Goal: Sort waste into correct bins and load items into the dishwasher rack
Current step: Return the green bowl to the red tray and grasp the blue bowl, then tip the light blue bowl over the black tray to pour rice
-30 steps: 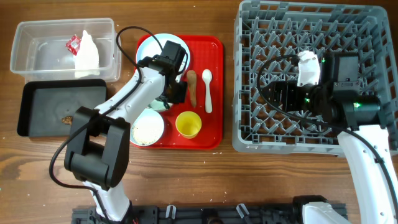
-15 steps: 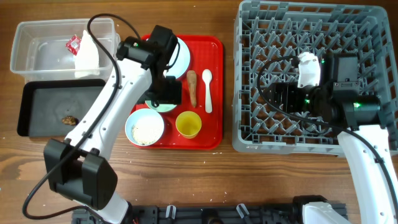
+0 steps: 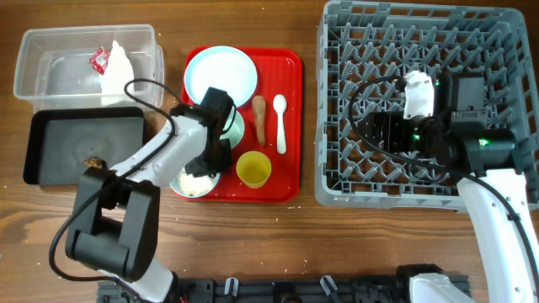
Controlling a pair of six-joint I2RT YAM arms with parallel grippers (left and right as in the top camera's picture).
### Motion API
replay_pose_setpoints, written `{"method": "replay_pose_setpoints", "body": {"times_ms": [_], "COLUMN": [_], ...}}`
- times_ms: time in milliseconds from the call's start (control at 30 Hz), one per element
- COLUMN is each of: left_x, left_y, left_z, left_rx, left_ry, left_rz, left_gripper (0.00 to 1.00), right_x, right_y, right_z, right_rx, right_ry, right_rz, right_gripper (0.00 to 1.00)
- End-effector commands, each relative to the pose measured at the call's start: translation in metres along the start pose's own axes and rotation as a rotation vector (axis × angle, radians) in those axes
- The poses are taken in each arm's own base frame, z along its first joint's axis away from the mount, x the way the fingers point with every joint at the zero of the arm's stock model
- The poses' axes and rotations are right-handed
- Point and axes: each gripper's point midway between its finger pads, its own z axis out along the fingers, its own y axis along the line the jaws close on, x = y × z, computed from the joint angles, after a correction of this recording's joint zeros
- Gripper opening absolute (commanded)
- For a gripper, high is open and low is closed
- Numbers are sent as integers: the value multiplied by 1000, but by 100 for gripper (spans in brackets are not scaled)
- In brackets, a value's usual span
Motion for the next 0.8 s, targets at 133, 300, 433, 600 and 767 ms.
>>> {"method": "replay_pose_setpoints", "body": {"times_ms": [133,300,433,600,767], "left_x": [3,-3,-3,-16,-54], "left_y": [6,3,6,-7,16], "left_z": [-2,-34,-64,-93,-111], "left_rx": [-21,-28,-43,137,459], "left_ry": [12,23,53,64,13], "left_rz": [-12,-4,-3,119,70], "left_gripper": [15,4,4,4,4], "right_x": [-7,-9,-10,-13,-18], "right_y": [-1,-1,-1,-1,-1], "right_z": [-2,-2,-2,-2,-2], "right_rx": [10,10,10,9,9], "right_ry": [-17,-25,-28,-39,-59], "right_rz": [0,-2,-4,-7,-13], "right_gripper": [99,98,99,98,99]}}
